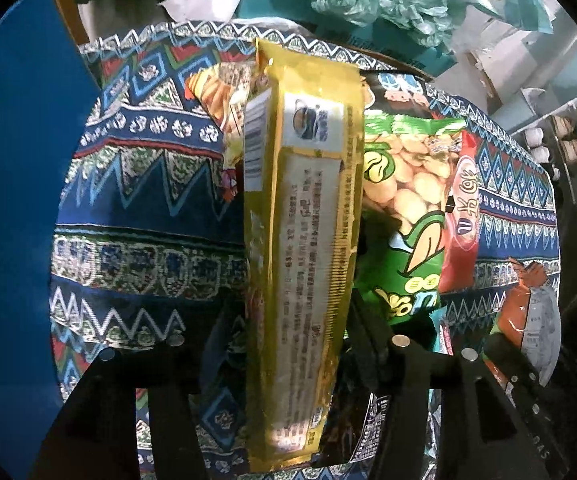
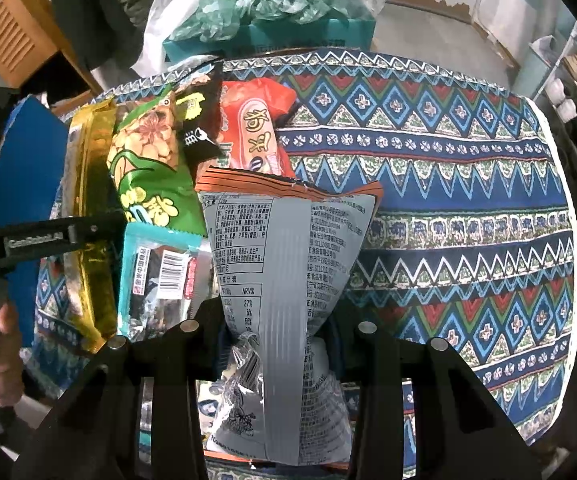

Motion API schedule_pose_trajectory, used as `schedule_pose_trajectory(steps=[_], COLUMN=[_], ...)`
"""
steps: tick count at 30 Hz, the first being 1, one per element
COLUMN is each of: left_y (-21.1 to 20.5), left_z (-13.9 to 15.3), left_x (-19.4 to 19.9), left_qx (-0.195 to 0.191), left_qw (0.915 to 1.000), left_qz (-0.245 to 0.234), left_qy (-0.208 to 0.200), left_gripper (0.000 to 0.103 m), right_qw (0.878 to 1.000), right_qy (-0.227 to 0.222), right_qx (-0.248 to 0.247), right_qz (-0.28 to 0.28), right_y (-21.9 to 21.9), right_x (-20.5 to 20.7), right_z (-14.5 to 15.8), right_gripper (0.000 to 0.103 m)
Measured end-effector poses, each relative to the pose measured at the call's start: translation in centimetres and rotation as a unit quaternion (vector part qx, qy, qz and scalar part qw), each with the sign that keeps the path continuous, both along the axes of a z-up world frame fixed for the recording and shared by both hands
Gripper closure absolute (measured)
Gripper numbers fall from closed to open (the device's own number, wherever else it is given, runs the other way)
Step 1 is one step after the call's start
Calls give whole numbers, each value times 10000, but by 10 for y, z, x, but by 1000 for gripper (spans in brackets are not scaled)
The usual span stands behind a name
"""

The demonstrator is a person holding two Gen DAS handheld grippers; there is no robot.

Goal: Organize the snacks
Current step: 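Grasp a gold wafer bar with the left gripper while the right grasps the white-silver bag, then lift the gold bar and white-silver bag and carry them over the box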

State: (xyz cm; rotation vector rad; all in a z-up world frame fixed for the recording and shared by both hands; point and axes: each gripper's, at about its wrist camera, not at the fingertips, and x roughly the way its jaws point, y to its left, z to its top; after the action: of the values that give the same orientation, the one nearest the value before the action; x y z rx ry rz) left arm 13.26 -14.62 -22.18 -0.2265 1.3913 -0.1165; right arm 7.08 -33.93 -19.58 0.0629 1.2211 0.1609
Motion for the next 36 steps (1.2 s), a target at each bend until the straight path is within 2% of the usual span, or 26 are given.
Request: schedule_pose_trajectory(steps=[1, 6, 9, 23, 36], left_y=[1, 0, 1, 19, 41], left_z=[-1, 5, 10, 47, 91], left_x=[-1, -8, -12, -38, -67], left_qx=[-28, 57, 213, 227, 306], left_qw=[10000, 9998, 9994, 9984, 9955], left_qz=[-7, -153, -214, -257, -351], left_qy=[2, -105, -160, -454, -826], left_gripper=[67, 71, 71, 71, 71], right_qw=[10000, 10000, 9999, 9993, 9979], right_qy=[-4, -18, -41, -220, -424], right_qx=[11, 12, -2, 24, 160], right_qz=[9, 78, 123, 306, 455], right_y=[1, 6, 12, 35, 59], right_x=[0, 3, 4, 5, -2], right_z=[1, 4, 6, 24, 56], right_gripper=[66, 66, 66, 66, 66])
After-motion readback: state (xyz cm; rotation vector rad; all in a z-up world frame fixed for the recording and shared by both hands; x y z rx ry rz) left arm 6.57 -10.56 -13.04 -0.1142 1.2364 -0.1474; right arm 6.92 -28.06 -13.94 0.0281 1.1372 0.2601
